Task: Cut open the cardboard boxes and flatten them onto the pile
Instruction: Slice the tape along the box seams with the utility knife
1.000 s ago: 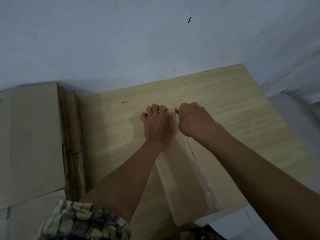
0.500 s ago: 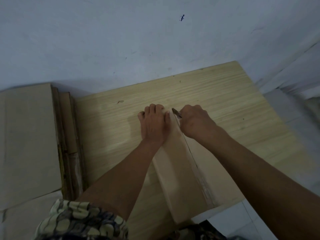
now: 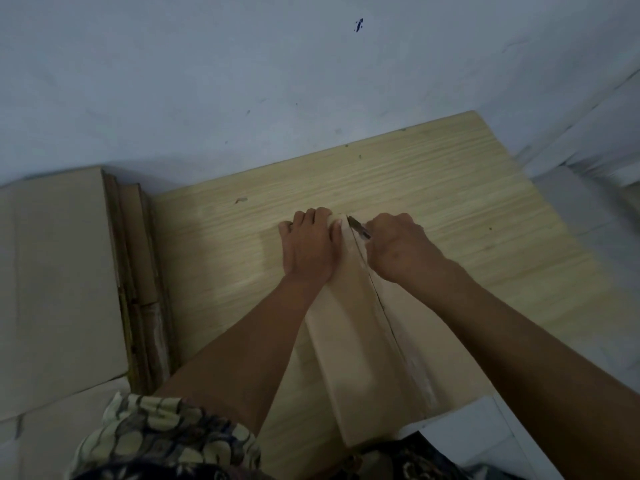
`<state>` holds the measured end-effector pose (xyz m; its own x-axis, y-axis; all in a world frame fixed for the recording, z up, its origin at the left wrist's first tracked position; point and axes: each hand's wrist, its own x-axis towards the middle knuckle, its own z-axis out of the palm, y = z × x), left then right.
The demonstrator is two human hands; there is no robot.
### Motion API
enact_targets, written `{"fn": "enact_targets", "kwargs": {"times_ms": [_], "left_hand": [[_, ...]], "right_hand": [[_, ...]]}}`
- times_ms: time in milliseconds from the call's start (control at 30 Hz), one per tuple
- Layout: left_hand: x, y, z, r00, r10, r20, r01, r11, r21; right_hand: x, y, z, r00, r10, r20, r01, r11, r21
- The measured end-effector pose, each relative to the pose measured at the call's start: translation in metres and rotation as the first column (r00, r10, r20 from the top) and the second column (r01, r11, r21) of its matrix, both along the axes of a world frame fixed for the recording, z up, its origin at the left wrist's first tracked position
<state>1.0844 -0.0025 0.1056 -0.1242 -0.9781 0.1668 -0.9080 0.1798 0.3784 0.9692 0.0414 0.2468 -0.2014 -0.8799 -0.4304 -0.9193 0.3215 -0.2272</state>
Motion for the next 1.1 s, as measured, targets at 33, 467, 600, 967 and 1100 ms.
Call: {"fn": "enact_targets", "kwargs": {"times_ms": [33, 467, 600, 967, 1100], "left_hand": [[0.000, 0.000, 0.001, 1.000, 0.003, 0.009, -0.004, 1.000, 0.011], [-0.001, 0.002, 0.008, 1.000, 0.013, 0.010, -0.014, 0.998, 0.066], [-0.002, 0.004, 0.009, 1.000, -0.007, 0.020, 0.006, 0.998, 0.058], [-0.005, 0.006, 0.005, 0.997, -0.051, 0.059, 0.050, 0.998, 0.025], [-0.007, 0.006, 0.006, 0.998, -0.042, 0.048, 0.041, 0.999, 0.023]], "right_hand": [[0.001, -0.001, 0.000, 1.000, 0.001, 0.008, -0.001, 1.000, -0.001], [0.000, 0.020, -0.001, 1.000, -0.014, 0.024, 0.013, 1.000, 0.009], [0.000, 0.021, -0.001, 1.000, -0.007, 0.015, 0.007, 1.000, 0.004], [0.001, 0.031, -0.004, 0.999, -0.022, 0.035, 0.021, 0.999, 0.029], [-0.004, 0.036, -0.004, 0.999, -0.030, 0.026, 0.029, 0.999, 0.024]]}}
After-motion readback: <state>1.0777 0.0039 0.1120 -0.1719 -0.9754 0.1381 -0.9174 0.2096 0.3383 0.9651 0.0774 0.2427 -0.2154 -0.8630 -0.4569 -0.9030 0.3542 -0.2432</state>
